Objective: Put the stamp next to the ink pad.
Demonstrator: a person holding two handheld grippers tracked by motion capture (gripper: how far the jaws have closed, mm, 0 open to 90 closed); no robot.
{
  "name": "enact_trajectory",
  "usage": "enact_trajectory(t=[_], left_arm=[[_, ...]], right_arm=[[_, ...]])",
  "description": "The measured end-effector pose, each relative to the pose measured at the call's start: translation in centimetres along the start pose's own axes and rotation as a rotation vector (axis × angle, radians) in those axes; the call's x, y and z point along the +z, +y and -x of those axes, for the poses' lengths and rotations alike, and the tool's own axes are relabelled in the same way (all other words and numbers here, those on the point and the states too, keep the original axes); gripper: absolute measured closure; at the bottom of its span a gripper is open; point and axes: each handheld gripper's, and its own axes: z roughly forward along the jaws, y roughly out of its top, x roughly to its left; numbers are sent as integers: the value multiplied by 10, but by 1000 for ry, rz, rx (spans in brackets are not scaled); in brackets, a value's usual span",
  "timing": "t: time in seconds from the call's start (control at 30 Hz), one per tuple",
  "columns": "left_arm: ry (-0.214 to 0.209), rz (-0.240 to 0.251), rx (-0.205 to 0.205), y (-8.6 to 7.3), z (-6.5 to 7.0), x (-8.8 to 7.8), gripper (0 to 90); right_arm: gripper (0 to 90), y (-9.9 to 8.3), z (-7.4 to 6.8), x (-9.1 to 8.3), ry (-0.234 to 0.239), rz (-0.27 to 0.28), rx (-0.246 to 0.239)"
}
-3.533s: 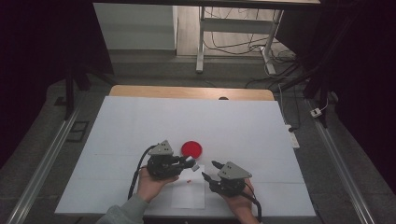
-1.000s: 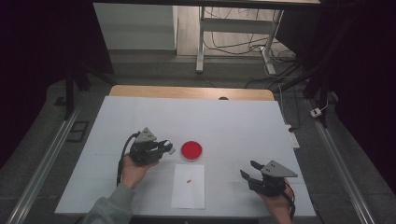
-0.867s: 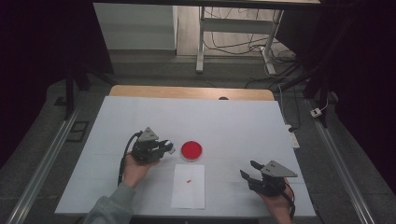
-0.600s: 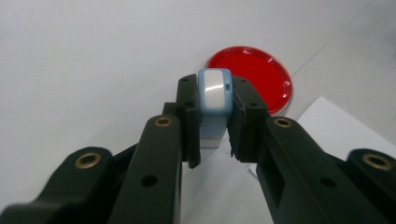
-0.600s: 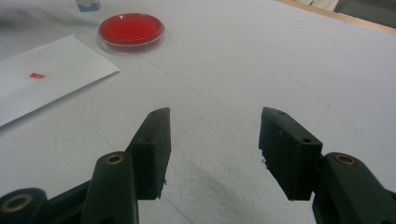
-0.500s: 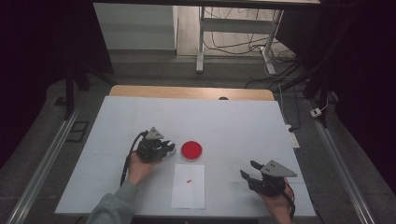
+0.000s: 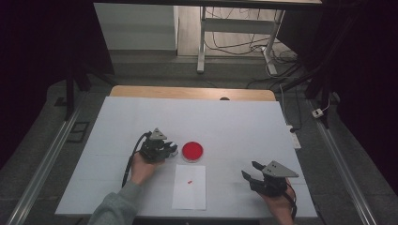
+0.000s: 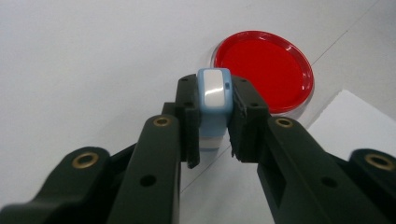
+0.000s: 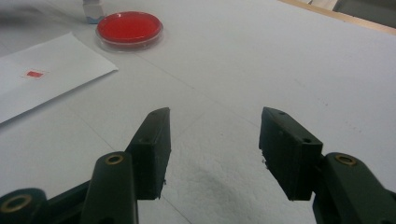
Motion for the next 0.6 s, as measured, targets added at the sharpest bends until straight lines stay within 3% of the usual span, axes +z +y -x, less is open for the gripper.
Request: enact_trajectory(t=[0.13,0.6], left_arm=[[5,-2,1,0,0,0,731],[-19,19,-18,0,-1,0,528]], right_arm=[[435,0,0,0,0,0,0],[434,0,0,0,3,1,2]])
